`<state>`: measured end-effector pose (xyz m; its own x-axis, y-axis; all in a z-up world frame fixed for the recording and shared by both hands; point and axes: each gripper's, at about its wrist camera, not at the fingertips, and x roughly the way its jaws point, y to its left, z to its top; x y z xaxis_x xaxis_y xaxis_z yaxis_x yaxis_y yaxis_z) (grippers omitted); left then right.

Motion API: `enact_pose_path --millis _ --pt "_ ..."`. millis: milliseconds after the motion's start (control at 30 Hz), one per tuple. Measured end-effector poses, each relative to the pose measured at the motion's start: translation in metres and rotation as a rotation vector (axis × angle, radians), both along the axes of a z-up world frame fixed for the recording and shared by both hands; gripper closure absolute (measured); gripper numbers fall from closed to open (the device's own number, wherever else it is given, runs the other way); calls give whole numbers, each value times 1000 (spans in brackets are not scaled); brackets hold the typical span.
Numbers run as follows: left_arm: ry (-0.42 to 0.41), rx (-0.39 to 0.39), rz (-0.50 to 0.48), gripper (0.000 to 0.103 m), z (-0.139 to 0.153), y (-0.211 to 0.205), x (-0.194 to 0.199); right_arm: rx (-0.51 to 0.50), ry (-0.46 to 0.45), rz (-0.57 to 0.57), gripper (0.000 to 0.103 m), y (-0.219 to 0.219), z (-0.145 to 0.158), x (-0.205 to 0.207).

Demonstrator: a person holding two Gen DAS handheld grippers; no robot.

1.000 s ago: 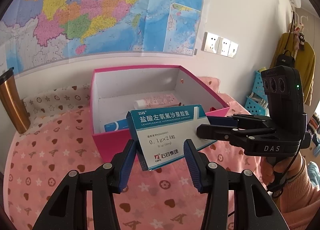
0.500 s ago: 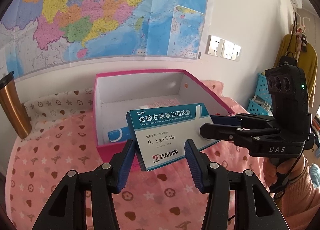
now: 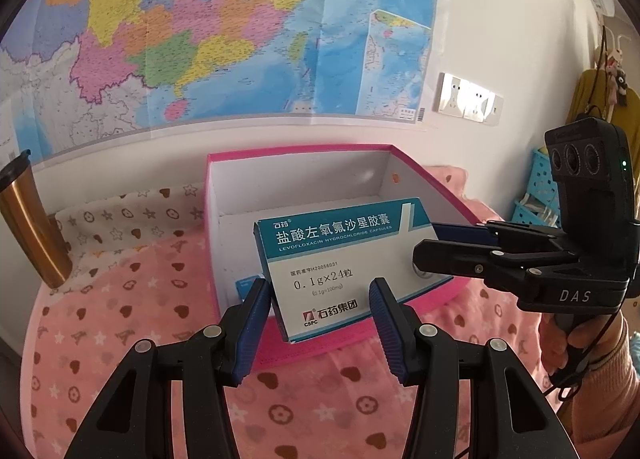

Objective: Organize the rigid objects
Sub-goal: 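Lower the medicine box into the magenta box and open the right gripper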

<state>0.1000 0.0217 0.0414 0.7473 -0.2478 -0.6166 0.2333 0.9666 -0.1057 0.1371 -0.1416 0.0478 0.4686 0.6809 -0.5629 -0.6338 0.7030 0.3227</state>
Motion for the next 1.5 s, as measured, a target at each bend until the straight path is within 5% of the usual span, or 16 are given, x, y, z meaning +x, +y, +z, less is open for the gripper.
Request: enact_pose_path --millis 1500 --pt "84 46 57 52 -26 16 52 -47 100 5 59 27 -31 51"
